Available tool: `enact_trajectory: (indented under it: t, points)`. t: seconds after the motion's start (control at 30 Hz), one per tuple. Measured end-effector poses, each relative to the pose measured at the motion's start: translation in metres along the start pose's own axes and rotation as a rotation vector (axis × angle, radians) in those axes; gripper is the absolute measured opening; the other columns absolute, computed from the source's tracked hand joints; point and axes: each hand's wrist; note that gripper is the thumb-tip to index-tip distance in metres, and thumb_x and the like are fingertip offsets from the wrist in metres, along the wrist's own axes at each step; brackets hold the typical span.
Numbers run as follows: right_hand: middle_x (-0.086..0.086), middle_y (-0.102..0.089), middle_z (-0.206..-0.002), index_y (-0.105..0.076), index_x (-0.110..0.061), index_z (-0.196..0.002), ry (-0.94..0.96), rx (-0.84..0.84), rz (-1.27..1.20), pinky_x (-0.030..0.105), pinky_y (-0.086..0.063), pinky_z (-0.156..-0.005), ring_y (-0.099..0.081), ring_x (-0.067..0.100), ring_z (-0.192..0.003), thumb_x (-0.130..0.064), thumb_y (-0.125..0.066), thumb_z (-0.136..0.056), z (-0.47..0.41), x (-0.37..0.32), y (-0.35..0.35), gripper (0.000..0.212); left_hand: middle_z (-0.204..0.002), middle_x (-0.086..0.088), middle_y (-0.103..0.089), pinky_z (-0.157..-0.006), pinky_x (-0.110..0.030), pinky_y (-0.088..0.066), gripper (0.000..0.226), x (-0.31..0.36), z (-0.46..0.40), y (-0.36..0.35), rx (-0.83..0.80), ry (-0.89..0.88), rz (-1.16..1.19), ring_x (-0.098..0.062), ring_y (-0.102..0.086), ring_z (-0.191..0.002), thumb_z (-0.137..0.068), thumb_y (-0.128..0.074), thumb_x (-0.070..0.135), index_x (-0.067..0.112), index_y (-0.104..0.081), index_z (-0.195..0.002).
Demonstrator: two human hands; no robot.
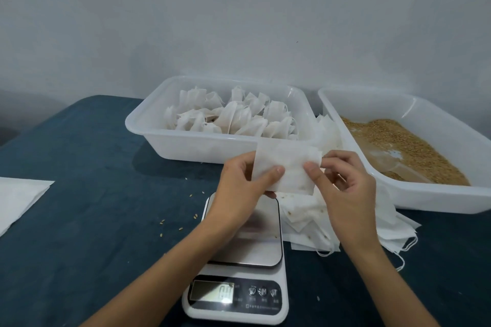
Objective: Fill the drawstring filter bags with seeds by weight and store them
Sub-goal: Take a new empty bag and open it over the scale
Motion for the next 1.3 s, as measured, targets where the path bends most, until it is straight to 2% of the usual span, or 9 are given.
enact_trajectory:
  t: [0.2,0.33,0.5,0.7,0.83,0.97,1.1,1.17,1.3]
  points:
    - [-0.006,-0.065,-0.071,-0.067,-0.021,-0.093,0.057,-0.063,-0.048,0.022,-0.037,-0.042,-0.044,0.016,-0.039,-0.034,-0.065,-0.098,0.007,-0.001,-0.002,0.015,-0.089,-0.004,-0.079,-0.059,-0.029,-0.058,0.006,-0.007,0.000,-0.003,0.012,-0.045,-0.065,-0.017,-0.069,-0.070,-0.096,-0.073,0.011,0.012,-0.077,-0.100]
    - [-0.001,-0.069,-0.063,-0.065,-0.025,-0.090,0.020,-0.038,-0.051,0.019,-0.036,-0.038,-0.045,0.021,-0.029,-0.038,-0.062,-0.100,0.006,-0.002,-0.001,0.016,-0.080,-0.012,-0.068,-0.058,-0.031,-0.060,0.022,-0.004,-0.003,-0.001,0.105,-0.036,0.025,-0.023,-0.063,-0.072,-0.101,-0.066,0.015,-0.004,-0.068,-0.092]
    - [0.004,-0.072,-0.074,-0.077,-0.031,-0.097,0.048,-0.209,-0.115,0.025,-0.042,-0.040,-0.053,0.021,-0.038,-0.052,-0.066,-0.092,0.008,-0.008,0.000,0.024,-0.089,-0.038,-0.060,-0.062,-0.031,-0.062,0.032,0.000,-0.002,-0.001,0.069,0.032,0.089,-0.028,-0.060,-0.074,-0.102,-0.065,0.017,-0.015,-0.066,-0.095]
    - [0.012,-0.071,-0.069,-0.075,-0.020,-0.090,0.046,-0.126,-0.084,0.025,-0.037,-0.035,-0.056,0.024,-0.033,-0.048,-0.065,-0.093,0.007,-0.006,0.002,0.030,-0.078,-0.019,-0.066,-0.059,-0.030,-0.061,0.025,0.000,-0.004,0.002,0.131,0.066,0.097,-0.022,-0.063,-0.071,-0.099,-0.069,0.013,-0.011,-0.071,-0.092]
    - [-0.004,-0.076,-0.091,-0.078,-0.024,-0.100,0.160,-0.213,-0.041,0.017,-0.044,-0.047,-0.061,0.020,-0.045,-0.033,-0.068,-0.095,0.009,-0.012,0.000,0.015,-0.091,-0.038,-0.065,-0.059,-0.028,-0.061,0.031,0.002,-0.005,0.000,0.110,0.093,0.100,-0.033,-0.058,-0.069,-0.100,-0.067,0.016,-0.014,-0.071,-0.096]
    - [0.006,-0.068,-0.061,-0.072,-0.008,-0.085,0.156,-0.128,0.040,0.023,-0.044,-0.044,-0.062,0.017,-0.039,-0.040,-0.066,-0.094,0.009,-0.009,0.001,0.034,-0.080,-0.021,-0.069,-0.061,-0.028,-0.061,0.028,-0.001,-0.006,0.002,0.132,0.058,0.053,-0.019,-0.063,-0.072,-0.102,-0.064,0.017,-0.009,-0.072,-0.093]
    - [0.015,-0.067,-0.063,-0.066,-0.005,-0.078,0.072,-0.112,-0.074,0.024,-0.040,-0.037,-0.058,0.026,-0.034,-0.040,-0.069,-0.092,0.011,-0.009,0.002,0.039,-0.077,-0.005,-0.068,-0.072,-0.033,-0.054,0.023,-0.003,-0.003,-0.002,0.121,0.011,-0.056,-0.013,-0.060,-0.073,-0.104,-0.061,0.016,-0.001,-0.071,-0.090]
    - [0.012,-0.065,-0.066,-0.070,-0.008,-0.079,0.123,-0.141,-0.077,0.022,-0.043,-0.042,-0.059,0.025,-0.039,-0.041,-0.071,-0.091,0.011,-0.011,0.000,0.035,-0.082,-0.008,-0.072,-0.074,-0.039,-0.058,0.020,-0.002,-0.002,-0.002,0.113,0.035,-0.010,-0.016,-0.065,-0.075,-0.103,-0.062,0.013,-0.002,-0.072,-0.095]
    - [-0.001,-0.064,-0.069,-0.068,-0.008,-0.072,0.348,-0.196,0.105,0.020,-0.047,-0.052,-0.062,0.015,-0.050,-0.026,-0.070,-0.094,0.010,-0.011,-0.002,0.028,-0.081,-0.012,-0.072,-0.058,-0.029,-0.057,0.021,0.004,-0.002,0.001,0.093,0.096,0.071,-0.019,-0.064,-0.067,-0.102,-0.062,0.010,-0.008,-0.073,-0.103]
Point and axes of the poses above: each hand's wrist, its own z-axis away from the middle knuckle, its own y-axis out of the back of the hand, x = y × z
